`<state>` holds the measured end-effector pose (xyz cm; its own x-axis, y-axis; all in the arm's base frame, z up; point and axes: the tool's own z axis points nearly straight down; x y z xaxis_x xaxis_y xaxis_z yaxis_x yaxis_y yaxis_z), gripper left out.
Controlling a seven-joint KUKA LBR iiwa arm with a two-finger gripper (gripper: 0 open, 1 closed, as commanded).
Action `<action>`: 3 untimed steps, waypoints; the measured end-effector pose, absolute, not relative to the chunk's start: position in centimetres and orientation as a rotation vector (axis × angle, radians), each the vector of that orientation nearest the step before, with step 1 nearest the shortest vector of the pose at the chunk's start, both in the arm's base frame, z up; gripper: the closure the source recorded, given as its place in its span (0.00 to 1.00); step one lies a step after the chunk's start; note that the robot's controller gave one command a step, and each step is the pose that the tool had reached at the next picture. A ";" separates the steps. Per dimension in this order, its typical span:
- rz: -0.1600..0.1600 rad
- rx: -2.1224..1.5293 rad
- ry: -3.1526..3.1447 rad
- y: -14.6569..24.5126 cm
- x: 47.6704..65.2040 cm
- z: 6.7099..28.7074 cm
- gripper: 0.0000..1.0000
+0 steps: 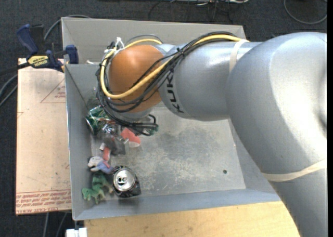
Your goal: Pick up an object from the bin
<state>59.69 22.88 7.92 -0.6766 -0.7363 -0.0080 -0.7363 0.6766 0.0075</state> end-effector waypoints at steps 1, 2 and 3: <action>0.016 -1.261 2.873 22.9 59.7 7.9 1.00; 0.016 -1.381 2.807 20.2 58.5 21.6 0.00; 0.018 -1.383 2.811 20.2 58.4 21.4 0.00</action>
Offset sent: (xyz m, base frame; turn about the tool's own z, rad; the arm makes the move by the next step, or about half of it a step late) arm -0.0134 -0.0275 0.1346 -0.0901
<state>58.43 20.20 21.40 -0.6101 -0.7923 -0.0129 -0.7924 0.6100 0.0067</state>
